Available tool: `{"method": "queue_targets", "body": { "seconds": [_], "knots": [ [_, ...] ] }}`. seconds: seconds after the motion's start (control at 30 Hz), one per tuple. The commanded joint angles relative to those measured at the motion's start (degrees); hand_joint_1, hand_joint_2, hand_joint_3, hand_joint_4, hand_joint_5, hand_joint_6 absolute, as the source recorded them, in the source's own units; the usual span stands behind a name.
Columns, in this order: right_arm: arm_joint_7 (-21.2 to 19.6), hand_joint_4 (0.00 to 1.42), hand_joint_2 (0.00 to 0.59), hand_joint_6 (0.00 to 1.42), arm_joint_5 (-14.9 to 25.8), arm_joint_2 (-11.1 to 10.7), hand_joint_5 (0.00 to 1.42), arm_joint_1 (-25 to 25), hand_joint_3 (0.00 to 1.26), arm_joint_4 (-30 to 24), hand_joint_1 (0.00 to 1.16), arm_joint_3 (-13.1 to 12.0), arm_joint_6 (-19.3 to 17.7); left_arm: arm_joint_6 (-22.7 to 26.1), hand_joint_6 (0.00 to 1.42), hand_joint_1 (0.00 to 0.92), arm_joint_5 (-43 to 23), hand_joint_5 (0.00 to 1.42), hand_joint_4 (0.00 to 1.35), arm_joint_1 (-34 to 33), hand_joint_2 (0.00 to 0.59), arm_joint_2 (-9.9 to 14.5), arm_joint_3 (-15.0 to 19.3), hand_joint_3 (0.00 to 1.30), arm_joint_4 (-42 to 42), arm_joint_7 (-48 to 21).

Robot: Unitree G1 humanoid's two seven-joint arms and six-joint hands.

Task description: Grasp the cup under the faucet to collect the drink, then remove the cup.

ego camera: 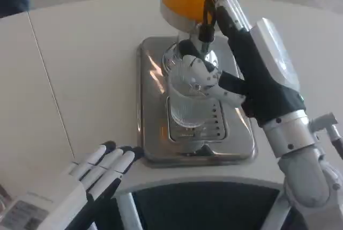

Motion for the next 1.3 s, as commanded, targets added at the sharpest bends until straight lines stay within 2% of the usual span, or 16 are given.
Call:
{"method": "queue_targets", "body": {
  "seconds": [0.03,0.3,0.57,0.9,1.07,1.3],
  "knots": [
    [-0.6,0.00,0.481,0.05,1.2,0.7,0.00,-1.1,0.02,1.1,0.44,1.0,-2.5,0.5,0.13,0.027,-0.3,0.02,0.00,0.0,0.107,-0.5,-0.2,0.06,-0.2,-1.3],
    [-0.8,0.00,0.481,0.05,2.3,0.9,0.00,-0.2,0.02,2.1,0.44,2.0,-4.4,1.1,0.13,0.027,-0.2,0.02,0.00,-0.9,0.107,-0.8,-0.6,0.06,0.2,-2.1],
    [-1.0,0.00,0.484,0.04,2.1,1.3,0.00,1.4,0.02,0.3,0.44,2.8,-4.3,1.6,0.13,0.027,0.0,0.03,0.00,-2.0,0.107,-0.8,-1.2,0.06,0.7,-2.5],
    [-0.1,0.00,0.489,0.02,1.3,2.0,0.00,3.0,0.02,-1.8,0.45,3.7,-2.3,1.8,0.13,0.027,-0.2,0.03,0.00,-3.2,0.107,-0.5,-1.7,0.06,1.4,-3.1],
    [1.8,0.00,0.490,0.02,1.0,1.5,0.00,1.6,0.02,-0.7,0.45,4.1,-0.6,2.0,0.13,0.027,-0.4,0.03,0.00,-3.5,0.107,-0.4,-2.0,0.06,1.6,-3.6],
    [5.0,0.00,0.485,0.00,-0.4,0.6,0.00,-0.4,0.00,0.6,0.40,5.9,2.5,1.8,0.13,0.027,-0.8,0.03,0.00,-3.2,0.108,-0.1,-1.8,0.06,1.9,-3.9]
  ]
}}
